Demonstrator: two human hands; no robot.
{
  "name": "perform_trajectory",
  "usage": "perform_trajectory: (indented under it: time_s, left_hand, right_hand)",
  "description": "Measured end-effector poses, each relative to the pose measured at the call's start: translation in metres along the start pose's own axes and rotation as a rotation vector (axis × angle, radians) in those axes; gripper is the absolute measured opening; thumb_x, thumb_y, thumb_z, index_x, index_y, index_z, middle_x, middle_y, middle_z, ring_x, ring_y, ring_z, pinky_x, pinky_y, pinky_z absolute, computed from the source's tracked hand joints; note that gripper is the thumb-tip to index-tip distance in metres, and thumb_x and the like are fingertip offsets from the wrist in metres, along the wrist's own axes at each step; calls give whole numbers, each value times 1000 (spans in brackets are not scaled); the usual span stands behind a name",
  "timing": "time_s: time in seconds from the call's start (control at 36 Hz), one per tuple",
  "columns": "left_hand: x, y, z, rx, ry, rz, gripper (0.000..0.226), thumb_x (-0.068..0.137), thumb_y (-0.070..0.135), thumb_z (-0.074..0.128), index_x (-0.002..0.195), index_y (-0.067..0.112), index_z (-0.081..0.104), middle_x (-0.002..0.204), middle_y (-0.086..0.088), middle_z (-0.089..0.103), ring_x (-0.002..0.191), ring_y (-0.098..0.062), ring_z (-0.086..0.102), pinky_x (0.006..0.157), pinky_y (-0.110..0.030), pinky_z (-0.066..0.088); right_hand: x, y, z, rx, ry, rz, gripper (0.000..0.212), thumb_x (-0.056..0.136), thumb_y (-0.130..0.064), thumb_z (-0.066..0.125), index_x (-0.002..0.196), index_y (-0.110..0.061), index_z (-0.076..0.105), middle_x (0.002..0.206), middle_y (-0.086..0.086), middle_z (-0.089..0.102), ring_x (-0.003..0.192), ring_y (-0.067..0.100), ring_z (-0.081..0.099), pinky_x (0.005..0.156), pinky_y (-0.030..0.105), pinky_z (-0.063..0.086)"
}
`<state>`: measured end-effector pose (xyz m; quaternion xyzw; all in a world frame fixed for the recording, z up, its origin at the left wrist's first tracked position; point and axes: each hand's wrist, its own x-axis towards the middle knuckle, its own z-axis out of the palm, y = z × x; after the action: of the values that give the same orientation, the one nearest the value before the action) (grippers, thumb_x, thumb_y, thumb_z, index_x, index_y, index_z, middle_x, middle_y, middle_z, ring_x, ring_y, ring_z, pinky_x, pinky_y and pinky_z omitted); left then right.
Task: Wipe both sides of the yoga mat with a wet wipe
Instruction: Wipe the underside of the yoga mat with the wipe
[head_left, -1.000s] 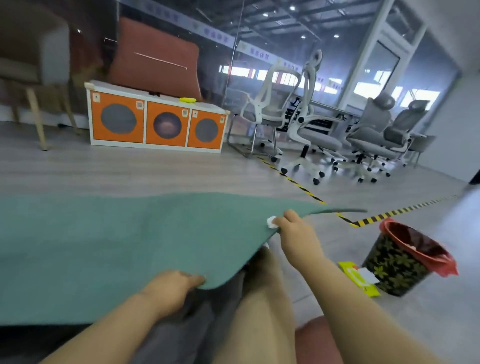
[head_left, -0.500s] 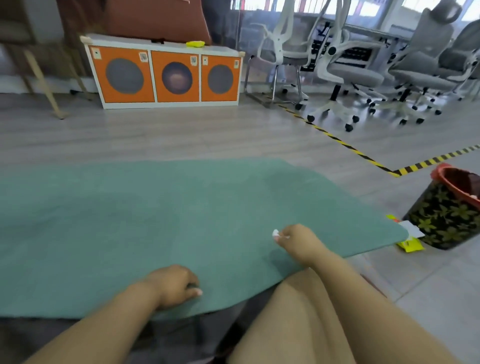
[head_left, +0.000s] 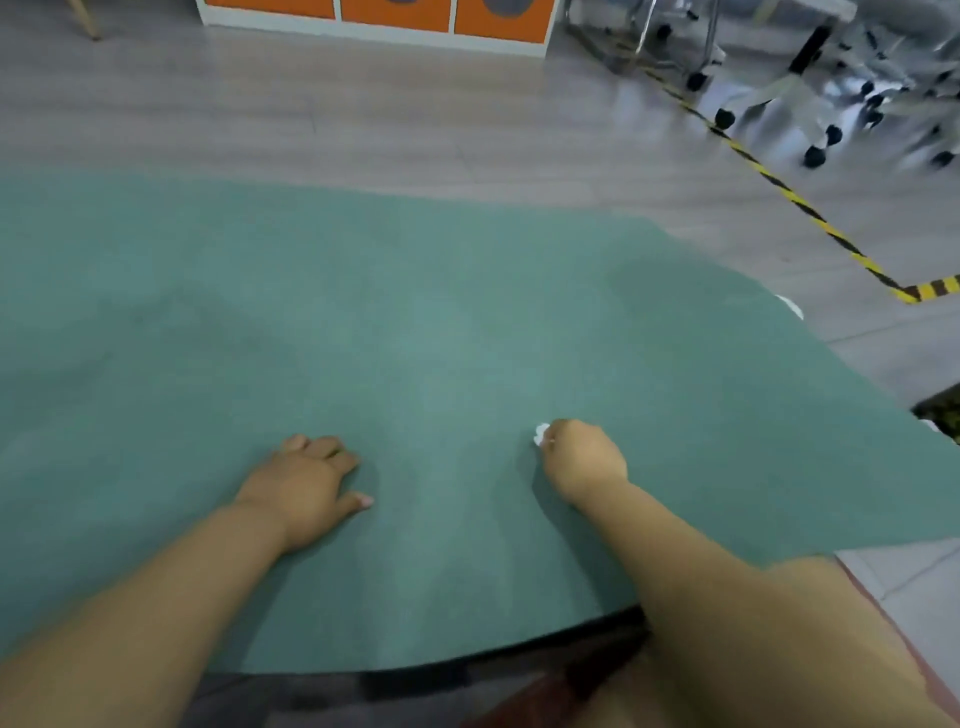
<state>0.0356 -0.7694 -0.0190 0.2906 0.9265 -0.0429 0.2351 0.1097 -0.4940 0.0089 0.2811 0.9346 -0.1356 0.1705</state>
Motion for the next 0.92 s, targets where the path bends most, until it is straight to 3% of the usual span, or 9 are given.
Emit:
perform_trajectory:
  time_s: [0.08,0.28,0.39,0.56,0.64,0.81,0.86,0.92]
  left_hand:
    - [25,-5,0,-33,-17,-63,63,91,64,34,143,27,33,148,1,29,130,-25,32,109,-36,31]
    - [77,-19,3,-52,-41,-248,84,82,78,29,150,30,14,158,0,6,142,-29,11,112,-43,17]
    - [93,-36,16,-69,-100,-335,105,67,91,24,151,30,3,159,0,-5,144,-36,0,113,-47,11]
    - [102,-38,40,-64,-100,-320,106,69,90,20,150,30,-12,158,-2,-18,144,-38,-4,115,-45,10]
    - [105,-41,43,-58,-107,-304,105,67,90,17,148,31,-16,157,-2,-20,144,-38,-3,115,-44,11]
    - [104,-62,36,-106,-111,-214,95,76,81,29,151,33,-5,158,5,-14,146,-27,6,116,-35,15]
    - [100,-73,34,-155,-104,-195,94,79,76,37,152,29,0,158,8,-13,147,-18,4,117,-31,14]
    - [96,-83,35,-175,-96,-207,97,79,75,39,152,26,-1,157,9,-13,147,-14,1,118,-29,10]
  right_hand:
    - [28,-8,8,-46,-2,-14,25,95,-17,39,74,-13,50,97,17,62,88,32,58,72,29,41]
    - [105,-14,11,-83,126,35,20,95,-15,35,75,-15,35,101,17,59,83,33,53,70,30,37]
    - [148,-19,13,-21,188,142,19,93,-12,40,95,-10,59,110,19,60,101,36,58,80,32,43]
    - [186,-57,50,71,177,277,26,92,-6,45,113,2,58,121,21,58,113,35,56,92,37,46]
    - [188,-101,75,58,208,105,27,92,-6,40,115,-2,53,122,16,57,113,30,56,92,34,44]
    - [135,-179,114,-63,-37,-705,26,87,-7,46,112,-8,56,115,13,60,106,31,58,83,33,45]
    - [133,-170,115,-127,-84,-838,33,90,-11,45,122,-12,53,128,10,55,114,28,54,89,33,42]
    - [147,-146,103,-129,-78,-798,37,93,-13,44,129,-15,52,136,7,50,123,23,49,97,29,37]
